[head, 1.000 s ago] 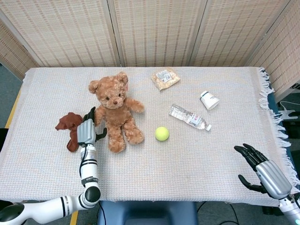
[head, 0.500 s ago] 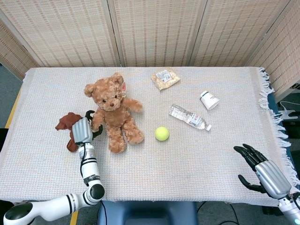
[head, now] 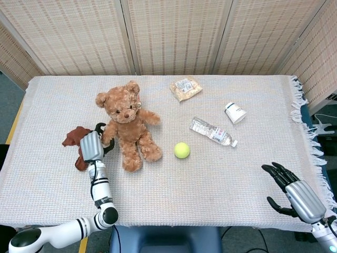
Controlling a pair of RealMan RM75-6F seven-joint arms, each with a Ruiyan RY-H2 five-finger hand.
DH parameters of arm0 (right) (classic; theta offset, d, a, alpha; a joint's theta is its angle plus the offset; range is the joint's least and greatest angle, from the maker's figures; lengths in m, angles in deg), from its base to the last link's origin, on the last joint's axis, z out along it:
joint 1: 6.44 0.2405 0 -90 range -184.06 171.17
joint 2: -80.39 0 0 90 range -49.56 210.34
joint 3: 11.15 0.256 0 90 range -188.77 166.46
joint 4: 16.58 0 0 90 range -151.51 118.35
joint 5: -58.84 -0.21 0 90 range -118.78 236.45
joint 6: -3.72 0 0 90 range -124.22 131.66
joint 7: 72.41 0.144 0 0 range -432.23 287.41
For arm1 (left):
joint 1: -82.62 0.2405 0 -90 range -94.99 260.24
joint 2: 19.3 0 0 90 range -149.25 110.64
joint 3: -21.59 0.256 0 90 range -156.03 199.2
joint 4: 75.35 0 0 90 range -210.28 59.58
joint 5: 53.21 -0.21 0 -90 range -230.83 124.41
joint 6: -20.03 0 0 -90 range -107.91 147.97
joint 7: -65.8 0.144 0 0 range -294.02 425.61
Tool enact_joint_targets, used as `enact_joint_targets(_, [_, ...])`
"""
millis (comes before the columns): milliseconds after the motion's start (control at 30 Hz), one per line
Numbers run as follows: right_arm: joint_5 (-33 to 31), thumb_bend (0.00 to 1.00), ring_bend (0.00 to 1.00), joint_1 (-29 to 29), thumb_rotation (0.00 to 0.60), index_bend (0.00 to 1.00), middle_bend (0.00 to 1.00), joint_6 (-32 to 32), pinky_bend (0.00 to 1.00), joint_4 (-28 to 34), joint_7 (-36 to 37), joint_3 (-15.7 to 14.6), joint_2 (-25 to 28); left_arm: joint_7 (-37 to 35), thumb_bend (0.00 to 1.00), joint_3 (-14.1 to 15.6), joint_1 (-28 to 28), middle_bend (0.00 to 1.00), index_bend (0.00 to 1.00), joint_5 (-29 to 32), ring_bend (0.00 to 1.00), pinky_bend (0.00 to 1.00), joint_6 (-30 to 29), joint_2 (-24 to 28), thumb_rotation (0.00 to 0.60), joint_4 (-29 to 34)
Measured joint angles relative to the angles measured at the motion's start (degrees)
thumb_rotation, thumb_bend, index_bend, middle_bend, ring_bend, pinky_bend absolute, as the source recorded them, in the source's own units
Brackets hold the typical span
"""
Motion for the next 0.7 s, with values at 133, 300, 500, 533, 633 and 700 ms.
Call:
enact_joint_targets(133, [-0.19,0.29,0.0,0.01,0.6,0.0,0.08,-0.02,0.17,-0.05,-0.1,0.11,-0.08,-0.71,0.35,0.04,0.1,0.48,0.29,-0.85,0.38,0.39,0.02,0.06,0.6,-0.14])
enact_joint_targets(300, [-0.16,0.3,0.0,0.04,0.6,0.0,0.08,-0.16,0.17,-0.07,-0.3,0.07,-0.12,-3.88,0.35,0.3,0.04,0.48,0.29,-4.48,0.38,0.38,-1.38,-0.43,0.6,-1.72])
enact_joint_targets(500, [-0.11,0.3,0.0,0.04,0.6,0.0,0.08,-0.18,0.17,-0.05,-0.32,0.02,-0.15,-1.18,0.35,0.59,0.78,0.48,0.31,-1.49,0.38,0.39,0.6,-0.09,0.6,-0.17])
enact_joint_targets(533, [-0.12,0.3,0.0,0.03,0.6,0.0,0.08,-0.15,0.17,-0.06,-0.32,0.03,-0.15,-0.65,0.35,0.57,0.9,0.48,0.31,-0.9,0.38,0.39,1.02,0.0,0.6,0.1])
enact_joint_targets(633, [-0.22,0.3,0.0,0.03,0.6,0.0,0.08,-0.1,0.17,-0.07,-0.29,0.11,-0.15,-0.57,0.35,0.44,0.98,0.48,0.31,-0.78,0.38,0.39,1.28,0.09,0.6,0.21])
enact_joint_targets(700, [-0.27,0.3,0.0,0.04,0.6,0.0,0.08,-0.15,0.17,-0.08,-0.35,0.12,-0.18,-1.51,0.35,0.4,0.9,0.48,0.31,-1.94,0.38,0.39,0.8,0.06,0.6,-0.09])
